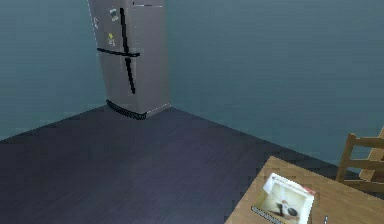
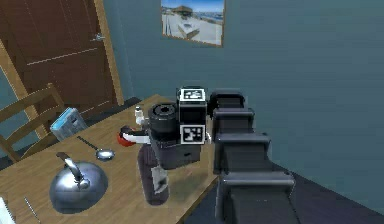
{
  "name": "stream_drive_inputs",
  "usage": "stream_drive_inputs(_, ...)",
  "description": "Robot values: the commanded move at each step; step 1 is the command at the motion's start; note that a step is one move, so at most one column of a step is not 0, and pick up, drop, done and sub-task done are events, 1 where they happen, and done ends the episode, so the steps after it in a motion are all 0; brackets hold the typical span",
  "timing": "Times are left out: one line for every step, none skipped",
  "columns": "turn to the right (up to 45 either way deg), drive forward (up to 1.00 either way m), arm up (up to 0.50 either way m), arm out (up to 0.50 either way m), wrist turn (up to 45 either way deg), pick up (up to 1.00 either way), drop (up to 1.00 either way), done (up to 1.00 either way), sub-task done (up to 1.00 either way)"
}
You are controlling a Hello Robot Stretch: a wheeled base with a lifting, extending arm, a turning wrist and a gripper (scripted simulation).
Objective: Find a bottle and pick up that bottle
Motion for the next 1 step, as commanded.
stream_drive_inputs(0.0, 0.00, 0.00, 0.00, 0.0, 0.00, 0.00, 1.00, 0.00)
